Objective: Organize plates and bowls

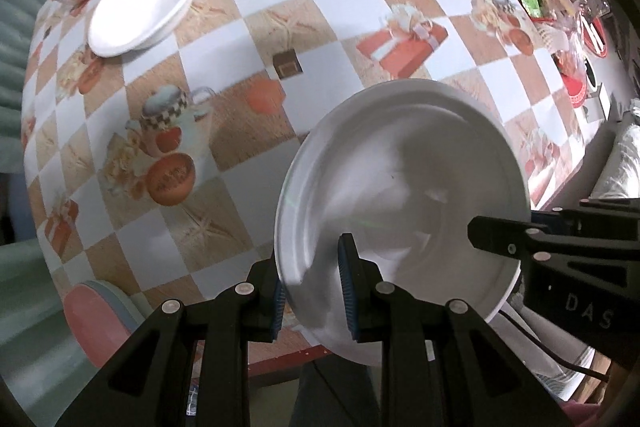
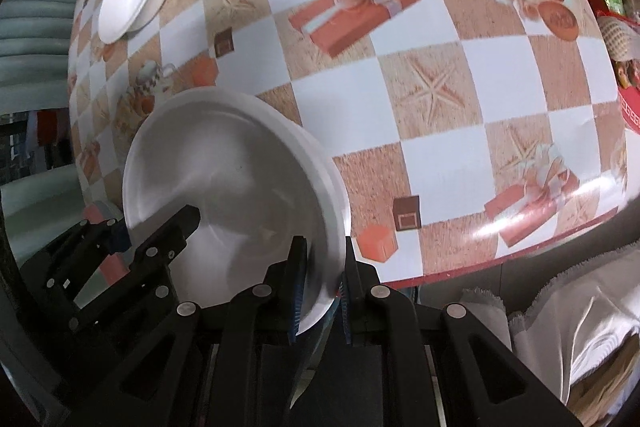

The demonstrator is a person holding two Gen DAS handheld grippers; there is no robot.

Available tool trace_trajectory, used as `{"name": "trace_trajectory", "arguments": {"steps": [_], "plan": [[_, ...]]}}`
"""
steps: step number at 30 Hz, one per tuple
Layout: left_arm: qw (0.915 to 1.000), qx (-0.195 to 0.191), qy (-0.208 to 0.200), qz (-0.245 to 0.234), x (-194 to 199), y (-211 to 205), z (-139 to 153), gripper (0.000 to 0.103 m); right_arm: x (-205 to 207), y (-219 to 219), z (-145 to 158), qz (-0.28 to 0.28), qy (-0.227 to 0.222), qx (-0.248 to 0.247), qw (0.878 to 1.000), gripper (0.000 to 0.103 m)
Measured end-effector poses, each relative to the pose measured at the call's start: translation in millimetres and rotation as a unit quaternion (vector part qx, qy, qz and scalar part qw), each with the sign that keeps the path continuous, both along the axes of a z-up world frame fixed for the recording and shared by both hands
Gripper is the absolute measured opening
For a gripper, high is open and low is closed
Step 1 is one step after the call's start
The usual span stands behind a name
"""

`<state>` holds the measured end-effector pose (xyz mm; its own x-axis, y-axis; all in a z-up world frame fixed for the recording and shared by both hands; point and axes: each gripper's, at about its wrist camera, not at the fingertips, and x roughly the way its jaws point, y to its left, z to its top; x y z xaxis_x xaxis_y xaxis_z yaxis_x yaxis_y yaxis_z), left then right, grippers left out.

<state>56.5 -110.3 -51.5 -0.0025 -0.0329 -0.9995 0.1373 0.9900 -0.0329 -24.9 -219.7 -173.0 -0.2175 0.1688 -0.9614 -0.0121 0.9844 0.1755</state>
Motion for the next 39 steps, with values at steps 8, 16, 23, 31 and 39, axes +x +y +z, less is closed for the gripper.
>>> {"name": "trace_trajectory", "arguments": {"steps": [8,16,23,31,39], "plan": [[0.9998,-0.004,0.020,-0.004,-10,-1,-12,0.040,-12,2,-11,0.008,0.014,-0.004,1.000,0.016],[0.9996,0.026,0.007,0.000,-16,13,-3,0.080,-10,-6,-6,0.009,0.012,-0.005,1.000,0.054],[0.9987,0.018,-0.020,0.044,-21,54,11,0.085,6,-31,14,-0.017,-0.026,-0.015,0.999,0.086],[0.9920,0.016,-0.002,0.125,-22,101,7,0.086,23,-36,14,-0.018,-0.029,-0.026,0.999,0.086],[0.9851,0.006,-0.015,0.171,-4,131,18,0.087,69,-22,35,0.023,-0.070,-0.031,0.997,0.086]]}}
